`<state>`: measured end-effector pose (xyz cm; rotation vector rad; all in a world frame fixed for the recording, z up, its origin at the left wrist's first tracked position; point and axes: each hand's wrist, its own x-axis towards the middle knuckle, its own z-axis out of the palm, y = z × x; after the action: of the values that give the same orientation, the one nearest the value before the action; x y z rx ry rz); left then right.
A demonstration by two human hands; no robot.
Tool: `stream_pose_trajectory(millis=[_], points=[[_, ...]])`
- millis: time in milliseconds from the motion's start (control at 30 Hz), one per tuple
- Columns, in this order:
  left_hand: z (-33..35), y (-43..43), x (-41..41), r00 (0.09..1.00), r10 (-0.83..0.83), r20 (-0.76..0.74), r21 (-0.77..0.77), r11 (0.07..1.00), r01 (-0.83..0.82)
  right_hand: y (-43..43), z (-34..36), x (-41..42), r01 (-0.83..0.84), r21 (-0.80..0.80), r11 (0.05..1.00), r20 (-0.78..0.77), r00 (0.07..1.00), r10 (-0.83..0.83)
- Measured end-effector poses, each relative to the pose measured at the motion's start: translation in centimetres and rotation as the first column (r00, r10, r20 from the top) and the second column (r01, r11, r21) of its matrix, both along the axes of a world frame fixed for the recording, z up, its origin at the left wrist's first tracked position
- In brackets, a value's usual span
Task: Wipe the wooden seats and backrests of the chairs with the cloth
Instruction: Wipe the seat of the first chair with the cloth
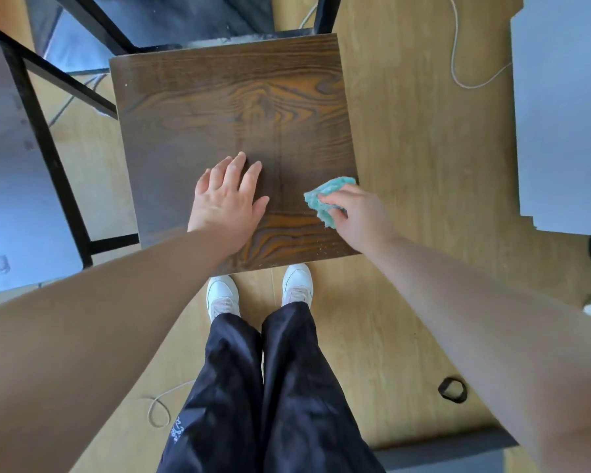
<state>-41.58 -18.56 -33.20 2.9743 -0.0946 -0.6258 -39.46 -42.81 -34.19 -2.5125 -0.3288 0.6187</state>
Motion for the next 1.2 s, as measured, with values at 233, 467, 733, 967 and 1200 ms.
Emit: stream_pose_trajectory(millis=[233, 467, 733, 967, 1200], points=[[0.6, 0.1, 0.0, 0.999, -0.009, 0.031, -0.002, 1.000, 0.009, 3.1, 0.1, -8.0, -0.072, 0.061, 0.996, -0.112, 0.991, 0.079], [1.4, 0.3, 3.1, 0.995, -0.039, 0.087, 0.033, 0.999, 0.036, 3.9, 1.4, -7.4, 0.155, 0.161, 0.975, -0.180, 0.976, -0.126], [1.8, 0.0, 8.9, 0.992, 0.023, 0.121, 0.039, 0.999, -0.028, 1.9, 2.5, 5.8, 0.553, 0.320, 0.769, -0.130, 0.830, -0.543], [1.2, -0.3, 12.1, 0.992, 0.039, 0.122, 0.038, 0.998, -0.044, 2.8, 0.3, 14.5, 0.398, 0.066, 0.915, 0.002, 0.917, -0.399], [0.9, 0.0, 11.8, 0.995, 0.035, 0.089, 0.026, 0.999, -0.037, 3.6, -0.8, 10.3, 0.224, 0.031, 0.974, 0.086, 0.970, -0.226]])
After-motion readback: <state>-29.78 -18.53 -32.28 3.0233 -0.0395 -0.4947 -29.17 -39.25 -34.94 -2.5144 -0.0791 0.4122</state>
